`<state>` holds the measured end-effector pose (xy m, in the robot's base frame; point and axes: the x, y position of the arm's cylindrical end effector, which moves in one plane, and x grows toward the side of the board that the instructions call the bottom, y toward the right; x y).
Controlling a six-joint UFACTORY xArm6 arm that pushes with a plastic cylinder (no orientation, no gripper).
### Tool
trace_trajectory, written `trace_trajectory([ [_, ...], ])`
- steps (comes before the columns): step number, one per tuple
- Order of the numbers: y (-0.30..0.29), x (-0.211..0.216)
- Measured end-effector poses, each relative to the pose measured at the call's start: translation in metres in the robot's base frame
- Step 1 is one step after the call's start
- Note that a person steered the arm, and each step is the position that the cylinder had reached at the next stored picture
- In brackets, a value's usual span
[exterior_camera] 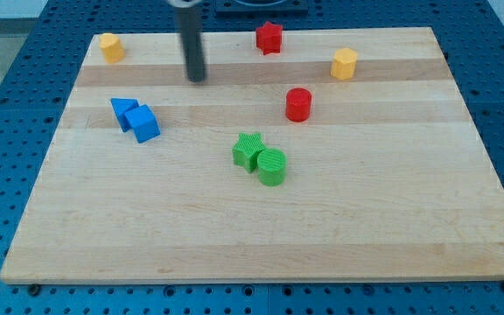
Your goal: Move the yellow heart parallel to the left of the red star
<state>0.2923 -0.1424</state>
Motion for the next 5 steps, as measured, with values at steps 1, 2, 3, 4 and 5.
trace_trajectory([
  [1,-0.072,-0.01],
  [2,-0.102,0.006],
  [3,-0.128,-0.001],
  [4,-0.13,-0.011],
  [5,-0.13,-0.018],
])
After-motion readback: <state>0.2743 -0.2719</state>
